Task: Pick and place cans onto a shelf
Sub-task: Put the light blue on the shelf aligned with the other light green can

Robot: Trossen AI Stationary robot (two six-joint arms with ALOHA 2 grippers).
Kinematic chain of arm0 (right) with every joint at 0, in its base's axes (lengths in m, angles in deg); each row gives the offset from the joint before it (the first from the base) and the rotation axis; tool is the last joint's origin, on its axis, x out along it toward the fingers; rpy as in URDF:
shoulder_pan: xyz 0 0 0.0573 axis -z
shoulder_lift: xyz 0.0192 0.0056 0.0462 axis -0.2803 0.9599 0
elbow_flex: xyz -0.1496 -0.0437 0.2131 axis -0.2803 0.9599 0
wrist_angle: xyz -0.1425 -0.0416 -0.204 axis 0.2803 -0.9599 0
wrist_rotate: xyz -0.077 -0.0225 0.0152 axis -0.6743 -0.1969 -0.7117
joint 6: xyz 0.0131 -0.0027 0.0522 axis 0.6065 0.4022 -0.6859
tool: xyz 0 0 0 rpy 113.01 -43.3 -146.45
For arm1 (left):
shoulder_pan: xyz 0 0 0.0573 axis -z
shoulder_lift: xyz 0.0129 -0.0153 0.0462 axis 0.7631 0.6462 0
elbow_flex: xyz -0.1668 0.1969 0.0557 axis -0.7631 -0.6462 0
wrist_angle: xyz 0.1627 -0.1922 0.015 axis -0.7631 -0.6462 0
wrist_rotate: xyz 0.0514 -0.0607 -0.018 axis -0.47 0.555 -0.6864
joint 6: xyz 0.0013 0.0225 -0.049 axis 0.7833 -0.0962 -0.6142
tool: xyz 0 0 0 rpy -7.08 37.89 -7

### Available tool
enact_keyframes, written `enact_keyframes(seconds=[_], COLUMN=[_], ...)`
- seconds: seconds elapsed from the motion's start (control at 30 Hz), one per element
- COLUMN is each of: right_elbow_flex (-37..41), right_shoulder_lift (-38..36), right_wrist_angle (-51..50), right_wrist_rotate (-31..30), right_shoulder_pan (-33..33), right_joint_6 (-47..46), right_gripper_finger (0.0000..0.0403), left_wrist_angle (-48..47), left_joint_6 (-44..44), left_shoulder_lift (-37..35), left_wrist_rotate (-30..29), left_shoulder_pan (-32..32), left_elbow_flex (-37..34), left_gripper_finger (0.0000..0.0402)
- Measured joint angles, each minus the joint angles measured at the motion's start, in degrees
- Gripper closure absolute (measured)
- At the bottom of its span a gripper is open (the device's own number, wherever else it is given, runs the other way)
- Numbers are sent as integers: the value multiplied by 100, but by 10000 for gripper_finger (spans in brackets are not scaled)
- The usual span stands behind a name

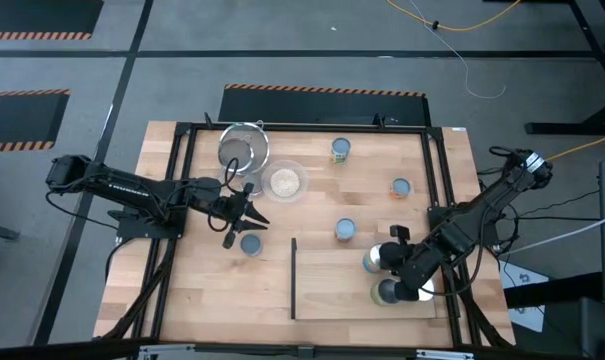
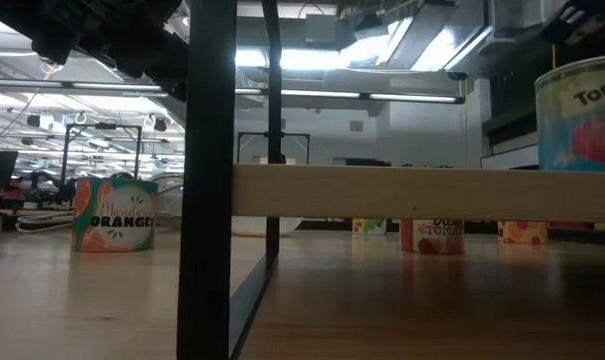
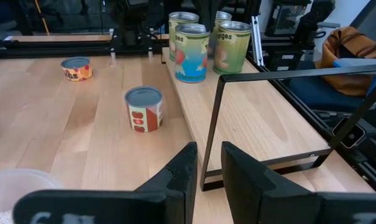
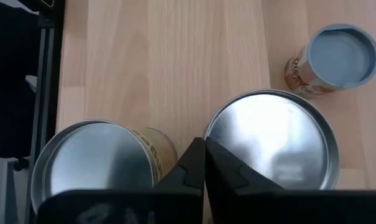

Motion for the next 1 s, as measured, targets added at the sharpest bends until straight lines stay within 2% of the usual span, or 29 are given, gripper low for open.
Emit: enact_keyframes(seconds=[0.6,0.87,1.0], right_elbow_flex=[2,2,2], right_shoulder_lift=[2,4,4], right_wrist_angle=[22,38,54], right_wrist_rotate=[26,33,33], right_shoulder_pan=[0,-2,-2], right_joint_6=[-20,-41,-42], right_gripper_finger=[391,341,330], left_wrist_angle=[8,9,9], left_joint_6=[2,2,2], left_shoulder_lift=[0,0,0], left_wrist_rotate=[-2,0,0], left_shoulder_pan=[-1,-1,-1], left_elbow_flex=[0,0,2], left_gripper_finger=[335,335,335])
